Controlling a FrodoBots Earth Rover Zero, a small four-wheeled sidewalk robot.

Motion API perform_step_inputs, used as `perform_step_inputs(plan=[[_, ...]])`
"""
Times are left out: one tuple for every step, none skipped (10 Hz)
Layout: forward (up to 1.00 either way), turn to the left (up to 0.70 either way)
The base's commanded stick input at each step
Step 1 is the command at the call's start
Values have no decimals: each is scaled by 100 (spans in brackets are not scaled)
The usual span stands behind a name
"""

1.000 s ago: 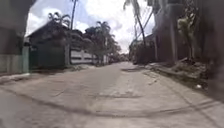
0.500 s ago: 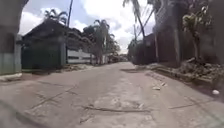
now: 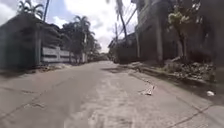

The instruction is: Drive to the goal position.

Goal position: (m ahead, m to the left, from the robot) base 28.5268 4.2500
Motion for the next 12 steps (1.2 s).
perform_step_inputs(plan=[[100,0],[100,0],[100,0],[100,0],[100,0],[100,0],[100,0],[100,-2],[100,-2],[100,-2],[100,-3],[100,-3]])
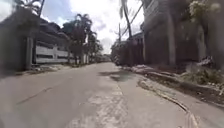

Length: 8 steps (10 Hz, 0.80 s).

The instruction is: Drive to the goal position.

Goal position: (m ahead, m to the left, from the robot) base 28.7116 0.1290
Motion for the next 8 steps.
perform_step_inputs(plan=[[100,-3],[100,-3],[100,-3],[100,-3],[100,-3],[100,-3],[100,-3],[100,-3]])
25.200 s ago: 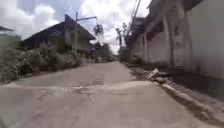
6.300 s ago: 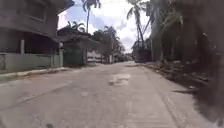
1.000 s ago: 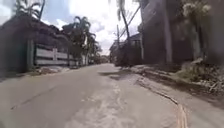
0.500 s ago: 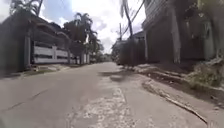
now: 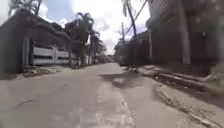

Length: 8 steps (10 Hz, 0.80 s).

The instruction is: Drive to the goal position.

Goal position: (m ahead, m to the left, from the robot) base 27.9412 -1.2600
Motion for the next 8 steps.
perform_step_inputs(plan=[[100,-4],[100,-13],[100,-35],[100,-40],[100,-40],[100,-40],[100,-40],[100,-30]])
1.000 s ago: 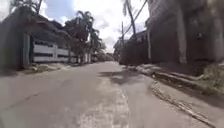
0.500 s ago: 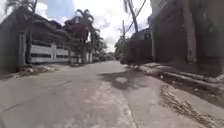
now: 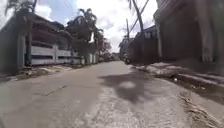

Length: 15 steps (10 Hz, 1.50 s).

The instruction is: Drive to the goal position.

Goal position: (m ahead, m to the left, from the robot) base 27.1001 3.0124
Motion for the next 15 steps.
perform_step_inputs(plan=[[100,-17],[100,-12],[100,-10],[100,-9],[100,-8],[100,-6],[100,-2],[100,-2],[100,-2],[100,-2],[100,-1],[100,0],[100,0],[100,0],[100,0]])
